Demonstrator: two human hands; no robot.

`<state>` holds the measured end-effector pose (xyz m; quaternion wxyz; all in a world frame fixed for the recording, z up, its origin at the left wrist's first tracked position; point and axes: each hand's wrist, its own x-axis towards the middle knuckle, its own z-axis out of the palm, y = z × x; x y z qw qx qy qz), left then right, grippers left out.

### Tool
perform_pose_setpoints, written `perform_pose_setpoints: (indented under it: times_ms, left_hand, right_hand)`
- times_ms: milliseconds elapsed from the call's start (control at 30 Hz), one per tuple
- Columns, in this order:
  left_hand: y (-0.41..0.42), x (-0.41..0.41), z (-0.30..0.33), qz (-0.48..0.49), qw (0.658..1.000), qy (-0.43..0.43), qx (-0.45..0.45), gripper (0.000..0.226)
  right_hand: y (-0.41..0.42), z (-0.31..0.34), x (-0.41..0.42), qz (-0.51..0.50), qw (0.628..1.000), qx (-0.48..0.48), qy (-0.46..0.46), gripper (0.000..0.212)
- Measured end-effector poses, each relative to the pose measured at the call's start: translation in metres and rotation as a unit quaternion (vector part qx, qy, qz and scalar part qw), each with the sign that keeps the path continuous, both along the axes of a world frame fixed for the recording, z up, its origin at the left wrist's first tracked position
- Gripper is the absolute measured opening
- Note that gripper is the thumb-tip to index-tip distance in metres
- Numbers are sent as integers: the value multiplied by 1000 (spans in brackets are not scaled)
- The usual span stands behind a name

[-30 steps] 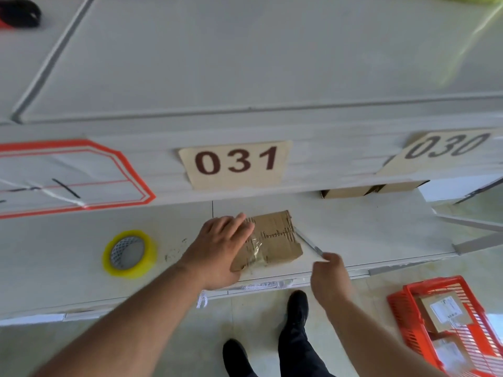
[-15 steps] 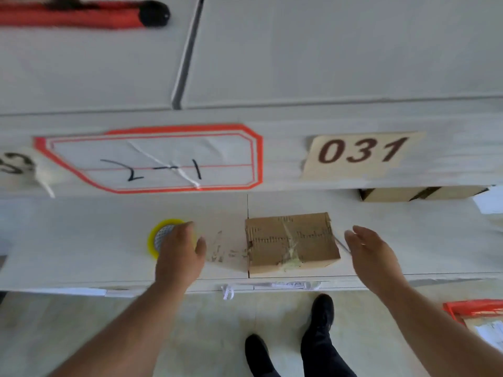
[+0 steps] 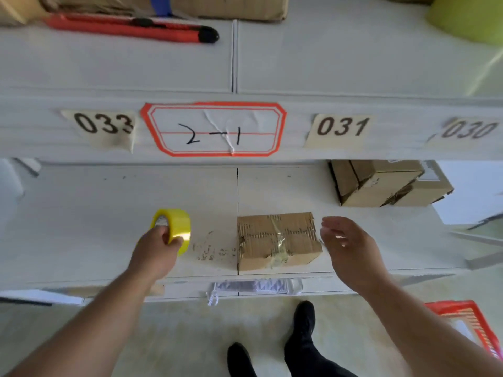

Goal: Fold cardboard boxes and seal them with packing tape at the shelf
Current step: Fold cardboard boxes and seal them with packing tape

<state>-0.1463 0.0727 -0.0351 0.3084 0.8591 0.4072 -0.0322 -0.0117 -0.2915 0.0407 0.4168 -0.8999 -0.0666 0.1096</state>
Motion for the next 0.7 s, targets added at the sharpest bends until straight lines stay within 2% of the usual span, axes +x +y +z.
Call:
perform_pose_setpoints:
  times_ms: [67,167,300,367,433,467,500,567,600,633,700]
  left_hand:
    - [-28,-3,47,31,987,-104,-122,8]
    - [-79,-9,110,75,912,-214,-341,9]
    - [-135,-11,150,70,874,-248,-412,16]
    - [-161,-11,163,60,852,-260,-450,19]
    - [-180,-9,167,51,844,-264,-465,21]
    - [-187,-7,167,51,847,-268,-456,22]
    - [-192,-5,167,47,868,-270,-414,27]
    - [-196,-2,163,-7,946,-252,-203,51]
    - [-197,-1,163,-54,964,-239,-104,63]
    - [-201,1,164,-110,965,-236,-43,71]
    - [-213,6,167,-197,955,-223,11,68]
  right_hand:
    - [12,10,-10,50,999,12,14,13]
    - [31,21,-24,137,990,14,30,12]
    - [47,42,-38,247,962,102,61,20]
    - [45,51,-42,311,942,112,63,26]
    - [36,58,-40,332,935,113,49,32]
    - [30,61,-37,334,934,121,46,33]
    - [23,62,-33,335,932,131,45,32]
    - [7,62,-25,337,928,149,55,27]
    - [-1,61,-21,340,926,154,59,25]
    - [-7,59,-18,343,925,153,61,25]
    - [-18,56,-12,355,920,153,67,25]
